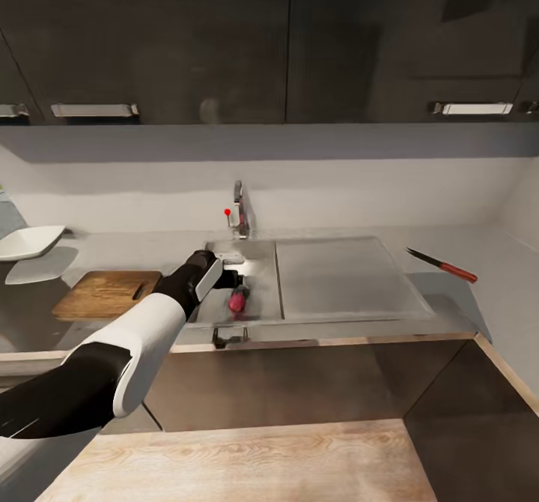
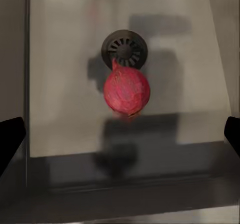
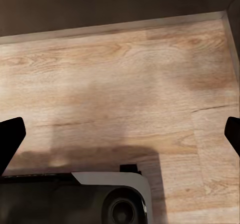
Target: In the kitchen, take the Vidalia onion out of the sink, dice it on the chopping board with the paring knife, put the diced onion into the bowl on the countertop, then place both the paring knife and the chopping board into the sink.
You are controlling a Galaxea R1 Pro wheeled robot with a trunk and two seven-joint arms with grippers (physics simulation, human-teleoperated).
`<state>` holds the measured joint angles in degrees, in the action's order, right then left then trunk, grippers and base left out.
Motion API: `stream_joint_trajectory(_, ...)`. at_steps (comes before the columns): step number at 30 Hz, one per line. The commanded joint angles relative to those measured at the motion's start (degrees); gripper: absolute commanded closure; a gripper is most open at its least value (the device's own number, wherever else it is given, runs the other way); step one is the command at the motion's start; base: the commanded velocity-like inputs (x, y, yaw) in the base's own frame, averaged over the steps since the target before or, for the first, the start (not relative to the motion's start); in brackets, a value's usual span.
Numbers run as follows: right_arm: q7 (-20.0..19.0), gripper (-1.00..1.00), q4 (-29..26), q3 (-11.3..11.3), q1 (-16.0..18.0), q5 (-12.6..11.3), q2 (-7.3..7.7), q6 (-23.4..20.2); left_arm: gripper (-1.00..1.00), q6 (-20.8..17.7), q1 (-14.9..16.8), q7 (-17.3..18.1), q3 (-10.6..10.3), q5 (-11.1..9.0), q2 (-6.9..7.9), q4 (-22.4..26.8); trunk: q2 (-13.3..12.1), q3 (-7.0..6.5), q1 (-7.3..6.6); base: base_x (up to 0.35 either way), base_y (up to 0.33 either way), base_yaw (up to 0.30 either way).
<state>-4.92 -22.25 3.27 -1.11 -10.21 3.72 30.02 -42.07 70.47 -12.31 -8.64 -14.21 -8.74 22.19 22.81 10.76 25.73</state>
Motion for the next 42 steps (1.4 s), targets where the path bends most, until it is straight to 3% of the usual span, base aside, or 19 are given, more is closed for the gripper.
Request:
stream_joint_trajectory(1, -0.2, -1.0, -0.1, 0.3, 0.0, -0.6, 0.06, 0.1, -1.0, -0.2, 0.0, -0.4, -0.4, -0.6, 0.04, 0.1, 0.1, 0.1, 0.06, 0.185, 0.0, 0.0)
stream_joint_trajectory(16, -0.2, -1.0, -0.1, 0.3, 0.0, -0.6, 0.0, 0.0, -1.0, -0.3, -0.4, -0.3, -0.4, -0.6, -0.08, 0.0, 0.1, 0.26, 0.06, 0.2, -0.041, 0.0)
stream_joint_trajectory(42, -0.2, -1.0, -0.1, 0.3, 0.0, -0.6, -0.03, 0.0, -1.0, -0.2, -2.2, -0.3, -0.4, -0.6, 0.03, 0.0, 0.1, 2.52, 0.06, 0.01, -0.001, 0.0)
